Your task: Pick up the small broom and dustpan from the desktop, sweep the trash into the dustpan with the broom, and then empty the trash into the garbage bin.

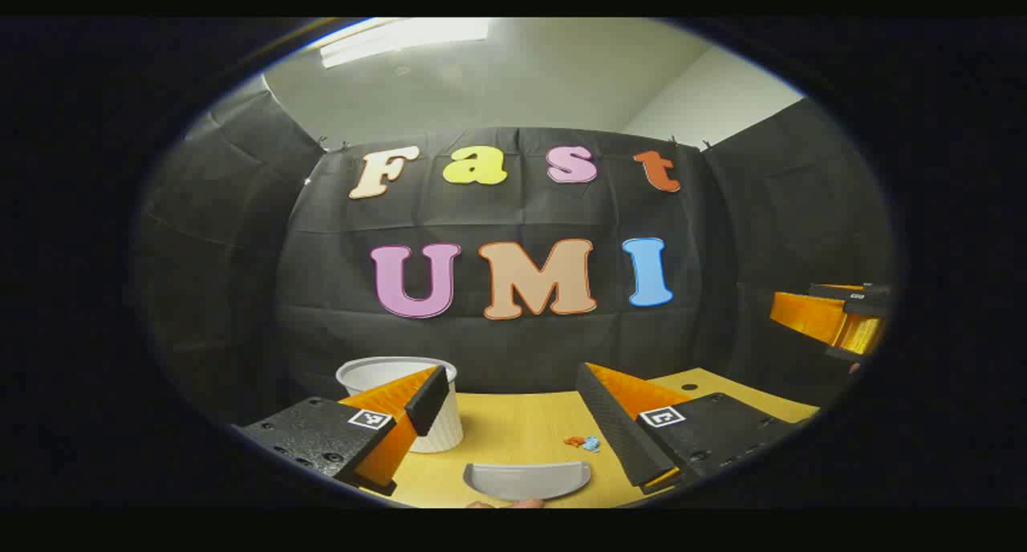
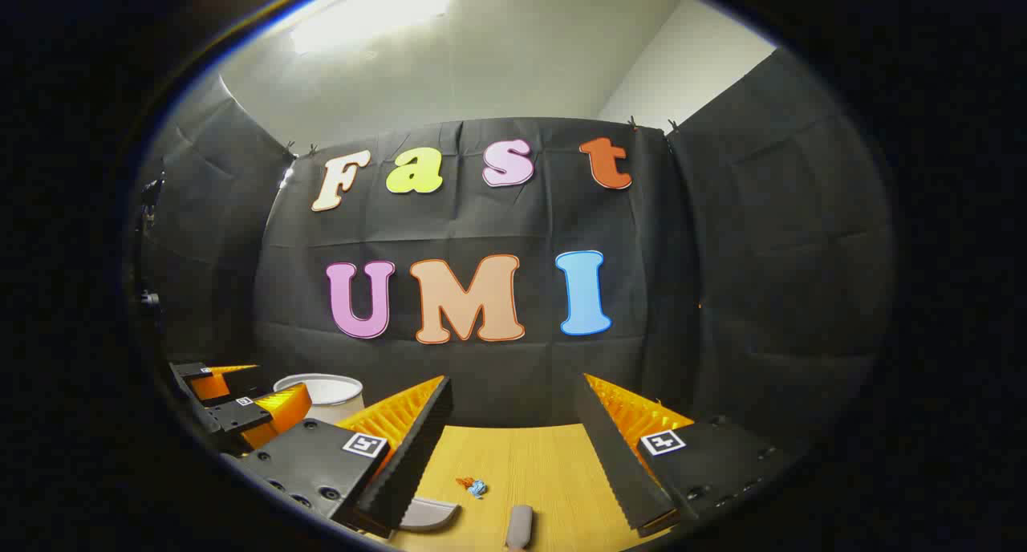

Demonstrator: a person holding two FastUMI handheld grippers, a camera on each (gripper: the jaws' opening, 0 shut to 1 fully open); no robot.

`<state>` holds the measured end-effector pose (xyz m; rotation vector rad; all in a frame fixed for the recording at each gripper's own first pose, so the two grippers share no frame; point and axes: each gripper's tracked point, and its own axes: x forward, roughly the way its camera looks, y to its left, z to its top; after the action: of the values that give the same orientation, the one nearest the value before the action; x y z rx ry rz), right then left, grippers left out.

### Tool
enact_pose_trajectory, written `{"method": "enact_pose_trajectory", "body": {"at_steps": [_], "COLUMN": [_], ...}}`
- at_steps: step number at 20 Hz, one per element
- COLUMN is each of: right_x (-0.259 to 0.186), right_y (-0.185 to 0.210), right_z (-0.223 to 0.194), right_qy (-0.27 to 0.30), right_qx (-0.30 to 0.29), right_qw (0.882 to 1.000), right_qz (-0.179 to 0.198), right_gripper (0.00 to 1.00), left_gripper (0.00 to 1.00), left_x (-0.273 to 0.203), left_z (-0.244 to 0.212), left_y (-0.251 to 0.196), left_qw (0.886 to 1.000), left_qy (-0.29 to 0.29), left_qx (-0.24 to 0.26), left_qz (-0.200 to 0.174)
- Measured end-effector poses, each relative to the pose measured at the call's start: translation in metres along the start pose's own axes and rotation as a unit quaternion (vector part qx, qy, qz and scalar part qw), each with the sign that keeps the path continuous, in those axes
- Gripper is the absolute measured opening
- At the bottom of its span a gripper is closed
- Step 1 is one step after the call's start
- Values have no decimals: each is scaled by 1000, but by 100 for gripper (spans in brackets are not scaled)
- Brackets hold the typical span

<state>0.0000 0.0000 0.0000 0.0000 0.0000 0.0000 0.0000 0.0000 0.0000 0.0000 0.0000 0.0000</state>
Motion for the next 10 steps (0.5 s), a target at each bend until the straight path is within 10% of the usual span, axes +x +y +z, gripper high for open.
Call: {"method": "enact_pose_trajectory", "body": {"at_steps": [10], "right_x": [5], "right_y": [4], "right_z": [2], "right_qy": [-2], "right_qx": [-9], "right_qw": [1000], "right_qz": [7], "right_gripper": [98], "left_gripper": [97], "left_x": [5], "left_z": [-4], "left_y": [-2], "left_qw": [1000], "left_qy": [4], "left_qx": [9], "left_qz": [0]}}
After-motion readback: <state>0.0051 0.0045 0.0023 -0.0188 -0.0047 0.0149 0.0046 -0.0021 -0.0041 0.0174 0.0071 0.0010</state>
